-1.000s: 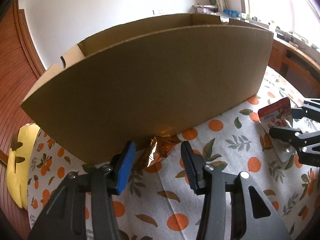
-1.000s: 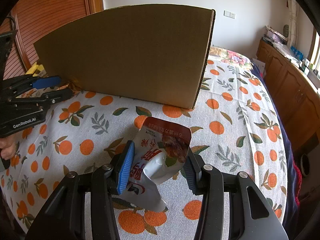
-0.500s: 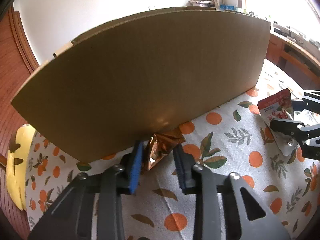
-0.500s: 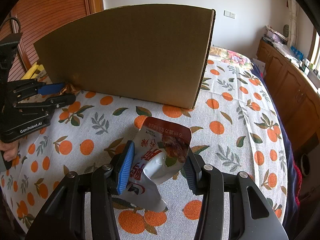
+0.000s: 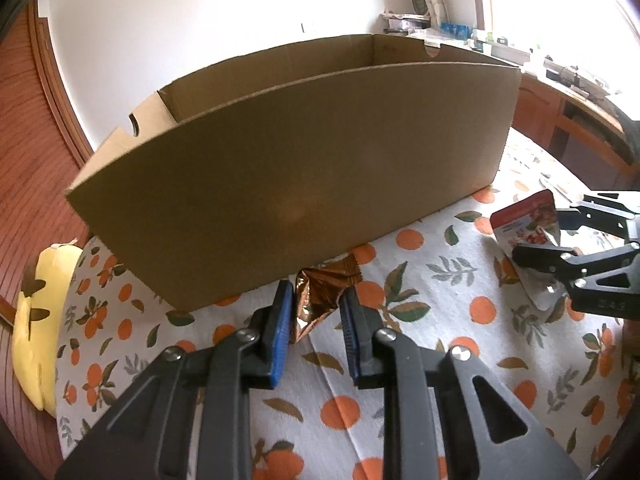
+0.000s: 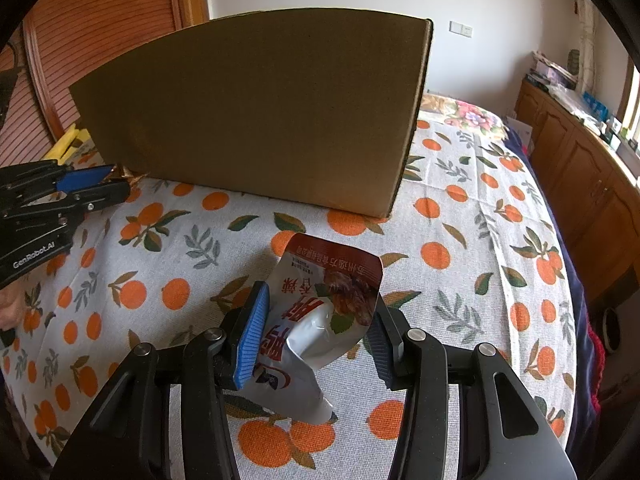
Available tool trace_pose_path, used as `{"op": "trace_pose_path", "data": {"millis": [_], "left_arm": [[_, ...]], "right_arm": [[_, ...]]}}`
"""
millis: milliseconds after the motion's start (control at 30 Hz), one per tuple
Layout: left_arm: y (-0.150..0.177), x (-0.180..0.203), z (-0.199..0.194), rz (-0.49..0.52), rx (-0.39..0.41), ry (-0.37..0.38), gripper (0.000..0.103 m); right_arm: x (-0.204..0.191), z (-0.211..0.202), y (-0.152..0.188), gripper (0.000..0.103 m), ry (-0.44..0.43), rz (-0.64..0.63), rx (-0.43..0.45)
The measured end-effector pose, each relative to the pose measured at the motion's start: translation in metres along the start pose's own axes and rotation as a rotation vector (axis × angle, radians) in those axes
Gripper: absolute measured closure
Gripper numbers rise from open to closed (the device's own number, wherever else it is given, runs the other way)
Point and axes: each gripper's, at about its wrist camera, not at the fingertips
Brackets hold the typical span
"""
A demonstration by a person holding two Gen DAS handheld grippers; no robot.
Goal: Organize snacks
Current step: 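Grasp the gold foil wrapper with the left tool while the right tool grasps the red-and-white packet, then lift the gold wrapper and red-and-white packet and carry both over the box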
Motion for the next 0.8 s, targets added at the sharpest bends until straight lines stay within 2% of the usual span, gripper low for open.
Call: {"op": "trace_pose_path", "data": {"millis": [200,300,333,433,500,600,667,800], "left_arm": [[0.006,0.001,-0.027,0.001,0.026,-0.012,0.081],[0.012,0.0,-0.042,-0.004,0.045,-0.016,0.081],[0.013,0.001,-0.046,-0.006,0.051,-0.017,0.081],[0.019,0.003,-0.058,-0.012,0.074,-0.022,0.081],[0.021,0.004,-0.065,-0.015,0.084,-0.02,0.081],[0.024,0.005,-0.071,-0.016,0.097,-0.015,0.081],[0.024,0.007,-0.075,-0.016,0.106,-0.011,0.081],[0.025,0.009,-0.08,-0.014,0.122,-0.003,0.081]], "right_arm": [[-0.003,0.001,-0.001,0.057,0.003,-0.004,0.0],[-0.005,-0.001,-0.002,0.061,-0.005,-0.025,0.004],[-0.006,-0.001,-0.001,0.067,-0.003,-0.03,0.007],[-0.009,-0.004,0.0,0.069,-0.015,-0.038,0.008],[-0.01,-0.009,0.001,0.075,-0.027,-0.03,0.02],[-0.011,-0.024,0.002,0.086,-0.045,-0.023,0.045],[-0.014,-0.033,0.002,0.097,-0.04,-0.032,0.061],[-0.024,-0.049,0.004,0.1,-0.024,-0.06,0.083]]}}
Point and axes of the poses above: each gripper's, at about its wrist camera, not at the fingertips, and z roughly the way its jaws point, x to its right, y to its underside, and after that the axes turned 15 degrees about -x, right-handed
